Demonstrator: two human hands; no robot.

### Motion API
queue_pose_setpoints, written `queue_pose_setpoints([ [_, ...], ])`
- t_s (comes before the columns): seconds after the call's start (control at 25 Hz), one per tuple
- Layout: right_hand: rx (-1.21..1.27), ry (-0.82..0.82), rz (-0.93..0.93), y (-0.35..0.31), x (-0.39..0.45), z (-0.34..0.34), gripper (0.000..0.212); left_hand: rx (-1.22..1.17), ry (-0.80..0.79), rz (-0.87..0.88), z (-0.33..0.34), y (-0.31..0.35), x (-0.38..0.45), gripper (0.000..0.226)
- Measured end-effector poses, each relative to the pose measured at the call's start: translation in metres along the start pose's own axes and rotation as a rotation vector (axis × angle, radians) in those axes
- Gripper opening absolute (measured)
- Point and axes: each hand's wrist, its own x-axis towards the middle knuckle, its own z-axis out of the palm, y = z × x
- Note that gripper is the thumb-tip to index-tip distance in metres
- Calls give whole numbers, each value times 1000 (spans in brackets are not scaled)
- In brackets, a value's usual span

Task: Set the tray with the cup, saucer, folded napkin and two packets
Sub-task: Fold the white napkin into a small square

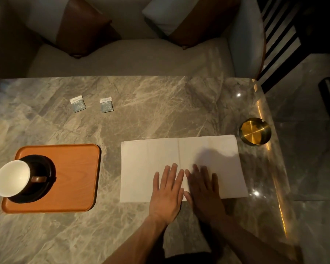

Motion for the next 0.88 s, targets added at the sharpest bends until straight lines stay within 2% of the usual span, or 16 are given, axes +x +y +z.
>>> queue_pose_setpoints([
  [0.24,17,-12,101,20,-9,15,72,50,-30,-94,6,-35,-18,62],
  [0.48,58,-14,291,86,-32,8,77,71,-39,-257,-6,-101,-48,65],
  [0.68,97,-91,275,110,-42,-5,81,1,-63,-221,-18,-111,-52,66],
  [0.76,122,-105,313,112,-44,-10,92,-47,-3,-278,-27,-107,-49,61],
  [0.88,151,-175,298,120,-49,-17,117,-210,147,-465,-44,-105,-39,43],
])
